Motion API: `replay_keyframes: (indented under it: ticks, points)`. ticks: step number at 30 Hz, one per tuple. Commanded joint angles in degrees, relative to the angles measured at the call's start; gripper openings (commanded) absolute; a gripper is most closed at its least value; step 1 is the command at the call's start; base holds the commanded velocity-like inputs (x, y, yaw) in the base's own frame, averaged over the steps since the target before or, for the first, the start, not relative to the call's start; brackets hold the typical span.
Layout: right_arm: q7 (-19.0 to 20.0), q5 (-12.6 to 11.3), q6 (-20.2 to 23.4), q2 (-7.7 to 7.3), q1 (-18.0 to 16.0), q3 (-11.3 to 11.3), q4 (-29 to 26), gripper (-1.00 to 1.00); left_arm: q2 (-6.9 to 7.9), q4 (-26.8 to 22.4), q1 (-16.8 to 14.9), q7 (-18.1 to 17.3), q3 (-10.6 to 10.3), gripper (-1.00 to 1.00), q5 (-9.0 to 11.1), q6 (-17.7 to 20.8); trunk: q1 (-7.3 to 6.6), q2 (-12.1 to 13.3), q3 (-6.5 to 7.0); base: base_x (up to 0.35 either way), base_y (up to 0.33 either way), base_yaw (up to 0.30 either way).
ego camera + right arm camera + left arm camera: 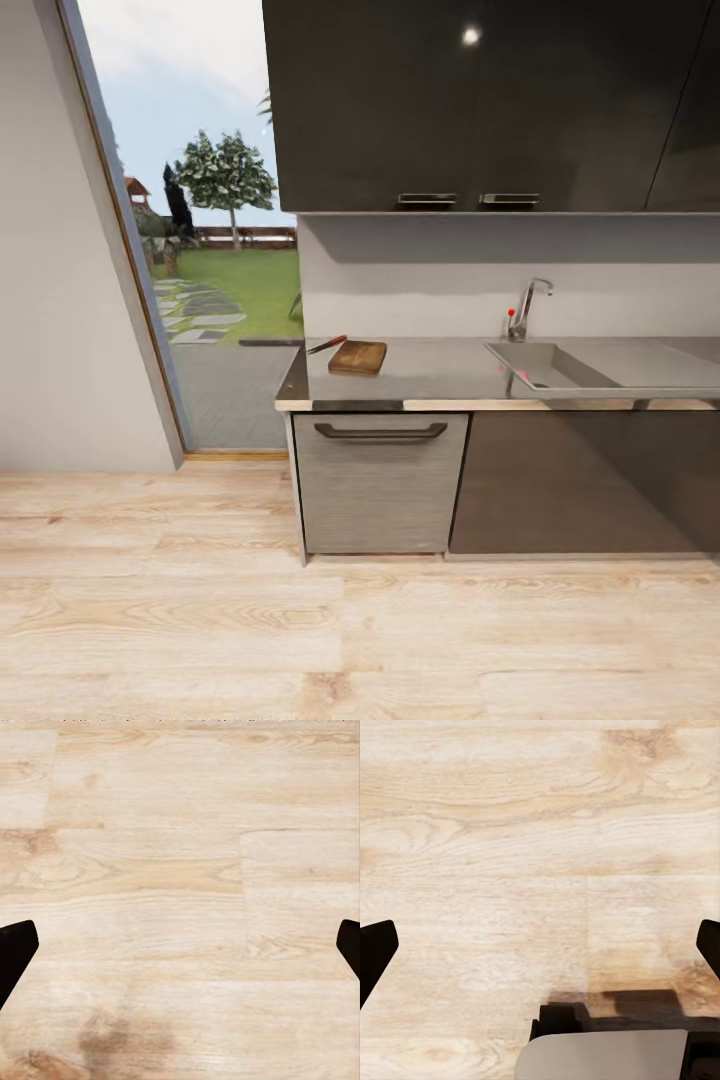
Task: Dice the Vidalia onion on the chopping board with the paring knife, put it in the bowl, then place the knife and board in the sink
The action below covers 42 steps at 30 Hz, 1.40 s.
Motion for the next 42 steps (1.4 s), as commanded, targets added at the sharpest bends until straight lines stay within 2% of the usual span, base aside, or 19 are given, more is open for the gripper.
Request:
replay_keyframes:
  ticks: [1, 15, 17, 19, 20, 21, 24, 25, 27, 29, 37, 42]
  points:
    - [0.0, 0.0, -0.2, -0.01, 0.0, 0.0, 0.0, 1.00, -0.02, 0.0, 0.0, 0.0, 0.0, 1.00, 0.1, -0.1, 0.00, 0.0, -0.05, 0.000, 0.000, 0.000]
    - [-0.1, -0.1, -0.2, -0.01, 0.0, -0.2, 0.0, 1.00, -0.18, 0.0, 0.0, 0.1, 0.0, 1.00, 0.0, -0.1, 0.00, 0.0, -0.05, 0.000, 0.000, 0.000]
    - [-0.6, -0.1, 0.0, -0.03, 0.0, -0.3, -1.2, 1.00, -0.16, 0.0, 0.0, 0.1, 0.1, 1.00, 0.0, -0.1, 0.00, 0.0, -0.05, 0.000, 0.000, 0.000]
    - [-3.6, 0.0, 0.7, -0.05, 0.0, -0.4, -7.1, 1.00, -0.14, 0.0, 0.0, 0.1, 0.1, 1.00, 0.0, -0.1, 0.00, 0.0, -0.05, 0.000, 0.000, 0.000]
    - [-5.9, 0.0, 2.7, -0.03, 0.0, -0.4, -11.4, 1.00, -0.16, 0.0, 0.0, 0.1, 0.1, 1.00, 0.0, -0.1, 0.00, 0.0, -0.05, 0.000, 0.000, 0.000]
    - [-6.8, 0.0, 3.7, -0.03, 0.0, -0.4, -13.1, 1.00, -0.16, 0.0, 0.0, 0.1, 0.1, 1.00, 0.0, -0.1, 0.00, 0.0, -0.05, 0.000, 0.000, 0.000]
    - [-11.0, 0.0, 14.1, 0.03, 0.0, -0.4, -24.6, 1.00, -0.18, 0.0, 0.0, 0.1, 0.0, 1.00, 0.0, -0.1, 0.00, 0.0, -0.05, 0.000, 0.000, 0.000]
    - [-11.7, 0.0, 17.6, 0.05, 0.0, -0.4, -28.1, 1.00, -0.18, 0.0, 0.0, 0.1, 0.0, 1.00, 0.0, -0.1, 0.00, 0.0, -0.05, 0.000, 0.000, 0.000]
    - [-12.1, -0.1, 20.8, 0.06, 0.0, -0.4, -31.4, 1.00, -0.18, 0.0, 0.0, 0.1, 0.0, 1.00, 0.0, -0.1, 0.00, 0.0, -0.05, 0.000, 0.000, 0.000]
    - [-12.6, 0.0, 25.3, 0.07, 0.0, -0.4, -37.3, 1.00, -0.18, 0.0, 0.0, 0.1, 0.0, 1.00, 0.0, -0.1, 0.00, 0.0, -0.05, 0.000, 0.000, 0.000]
    - [-13.2, 0.2, 33.0, 0.07, -0.5, -0.4, -49.2, 1.00, -0.18, 0.0, 0.0, 0.1, 0.0, 1.00, 0.0, -0.1, 0.00, 0.0, -0.05, 0.000, 0.000, 0.000]
    - [-15.4, 0.7, 42.5, 0.15, -6.7, -0.4, -55.6, 1.00, -0.18, 0.0, 0.0, 0.1, 0.0, 1.00, 0.1, -0.1, 0.00, 0.0, -0.05, 0.000, 0.000, 0.000]
